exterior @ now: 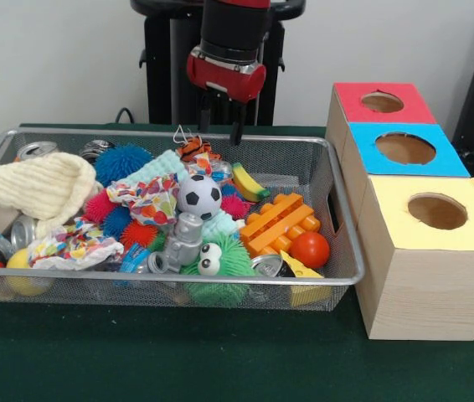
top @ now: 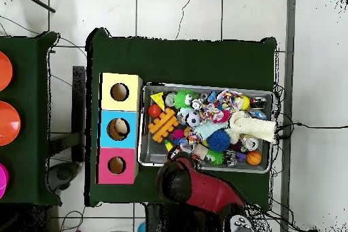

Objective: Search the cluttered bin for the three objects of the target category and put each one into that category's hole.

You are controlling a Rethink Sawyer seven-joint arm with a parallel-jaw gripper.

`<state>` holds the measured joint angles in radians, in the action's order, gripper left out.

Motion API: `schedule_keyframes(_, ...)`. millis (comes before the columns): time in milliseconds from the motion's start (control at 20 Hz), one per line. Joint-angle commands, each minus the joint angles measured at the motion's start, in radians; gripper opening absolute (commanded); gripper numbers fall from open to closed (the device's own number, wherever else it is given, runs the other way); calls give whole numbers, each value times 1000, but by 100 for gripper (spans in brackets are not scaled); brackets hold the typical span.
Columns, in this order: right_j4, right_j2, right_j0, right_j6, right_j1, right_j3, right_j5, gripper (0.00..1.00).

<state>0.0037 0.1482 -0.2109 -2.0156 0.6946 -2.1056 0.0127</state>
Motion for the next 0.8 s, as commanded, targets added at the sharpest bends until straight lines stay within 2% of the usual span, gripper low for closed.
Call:
schedule_keyframes(50,90,23,78,-281,-3,-101,-47,100)
schedule_keyframes(200,117,31,96,-296,2,-130,-62,100)
schedule_keyframes(500,176,17,85,-317,15,-183,-92,100)
schedule_keyframes(650,183,-4,53,-318,32,-213,-113,100)
schedule_keyframes(800,164,-41,-11,-307,39,-239,-145,100)
